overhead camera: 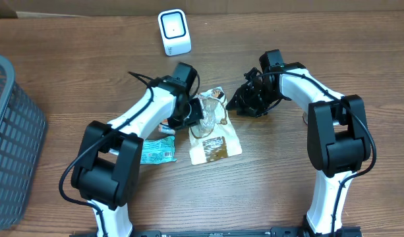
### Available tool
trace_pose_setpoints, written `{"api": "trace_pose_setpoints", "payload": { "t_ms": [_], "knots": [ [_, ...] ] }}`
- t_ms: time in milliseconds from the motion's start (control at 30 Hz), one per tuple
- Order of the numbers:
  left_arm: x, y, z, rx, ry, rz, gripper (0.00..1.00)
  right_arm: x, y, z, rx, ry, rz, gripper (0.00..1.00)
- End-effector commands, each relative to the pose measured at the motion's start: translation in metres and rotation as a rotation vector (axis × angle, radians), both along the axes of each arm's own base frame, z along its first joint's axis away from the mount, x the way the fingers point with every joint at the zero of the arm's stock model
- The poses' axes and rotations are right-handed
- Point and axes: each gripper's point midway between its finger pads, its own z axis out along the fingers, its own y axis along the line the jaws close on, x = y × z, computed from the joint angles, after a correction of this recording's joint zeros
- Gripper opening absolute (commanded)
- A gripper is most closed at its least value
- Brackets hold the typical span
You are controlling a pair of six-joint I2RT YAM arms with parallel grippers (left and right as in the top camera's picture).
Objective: Scan the item barcode
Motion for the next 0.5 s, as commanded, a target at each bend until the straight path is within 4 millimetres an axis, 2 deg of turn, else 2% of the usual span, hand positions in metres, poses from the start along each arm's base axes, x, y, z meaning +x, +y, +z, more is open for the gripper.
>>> {"api": "trace_pose_setpoints", "payload": {
  "t_ms": [0, 167, 367, 467],
  "knots": [
    [0.008, -0.002, 0.002, 0.001, -0.026, 0.019, 0.04, 0.003, -0.013, -0.01, -0.08, -0.015, -0.002, 0.45],
    [0.006, -0.002, -0.002, 0.01, -0.026, 0.016, 0.04, 0.003, -0.013, -0.01, -0.08, -0.014, -0.002, 0.45],
    [-0.007, 0.005, -0.026, -0.014, 0.006, 0.065, 0.04, 0.002, -0.013, -0.01, -0.077, -0.011, -0.001, 0.45],
    [-0.008, 0.007, -0.029, -0.059, 0.023, 0.08, 0.04, -0.001, -0.011, -0.009, -0.067, -0.017, 0.027, 0.45]
  ]
}}
